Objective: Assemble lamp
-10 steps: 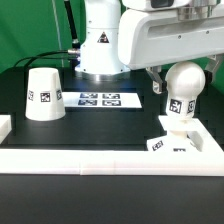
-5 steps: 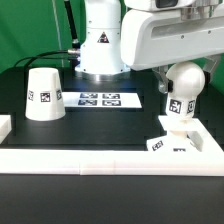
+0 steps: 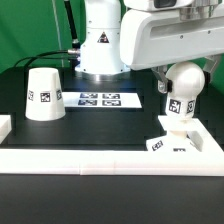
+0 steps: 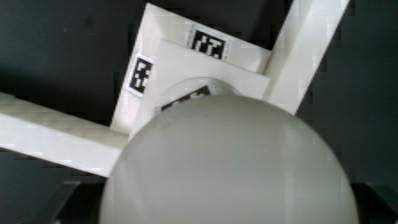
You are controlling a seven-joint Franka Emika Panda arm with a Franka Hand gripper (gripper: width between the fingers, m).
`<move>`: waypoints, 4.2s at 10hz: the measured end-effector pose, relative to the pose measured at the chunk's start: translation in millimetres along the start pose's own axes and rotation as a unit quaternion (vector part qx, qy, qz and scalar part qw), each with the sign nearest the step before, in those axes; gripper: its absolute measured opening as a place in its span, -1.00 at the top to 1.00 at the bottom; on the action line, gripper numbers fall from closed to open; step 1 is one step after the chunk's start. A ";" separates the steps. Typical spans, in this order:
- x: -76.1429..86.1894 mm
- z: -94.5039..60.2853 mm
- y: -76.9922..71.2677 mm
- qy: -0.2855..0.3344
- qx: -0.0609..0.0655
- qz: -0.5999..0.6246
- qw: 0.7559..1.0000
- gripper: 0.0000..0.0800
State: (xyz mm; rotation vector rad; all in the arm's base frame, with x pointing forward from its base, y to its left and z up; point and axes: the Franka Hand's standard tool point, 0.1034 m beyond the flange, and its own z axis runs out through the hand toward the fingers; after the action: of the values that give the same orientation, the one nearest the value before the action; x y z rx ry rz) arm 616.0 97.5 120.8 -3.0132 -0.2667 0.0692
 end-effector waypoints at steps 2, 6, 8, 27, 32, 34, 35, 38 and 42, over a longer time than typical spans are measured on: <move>-0.3 0.4 1.9 0.007 0.008 0.111 0.994 -0.44; 1.2 0.7 1.2 0.010 0.018 0.267 0.963 -0.45; 1.1 1.0 0.5 0.008 0.019 0.336 0.942 -0.45; 0.1 2.6 -7.3 -0.009 0.057 0.720 0.691 -0.73; -0.4 3.0 -6.1 0.003 0.057 0.561 0.826 -0.75; -0.5 3.2 -5.8 0.007 0.057 0.494 0.868 -0.75; -0.7 3.5 -5.4 0.009 0.056 0.463 0.885 -0.75; -2.9 4.3 1.1 0.017 0.027 0.311 0.950 -0.75; -1.3 3.7 2.5 0.026 0.003 0.098 0.995 -0.75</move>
Offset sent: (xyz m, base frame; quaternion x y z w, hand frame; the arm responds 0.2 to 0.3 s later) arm -0.0086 -0.0013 -0.0028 0.0270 -0.0139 0.2043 0.9784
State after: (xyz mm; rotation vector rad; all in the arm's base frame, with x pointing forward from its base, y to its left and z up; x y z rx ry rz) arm 615.0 95.2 116.9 -3.0204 0.0350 0.0077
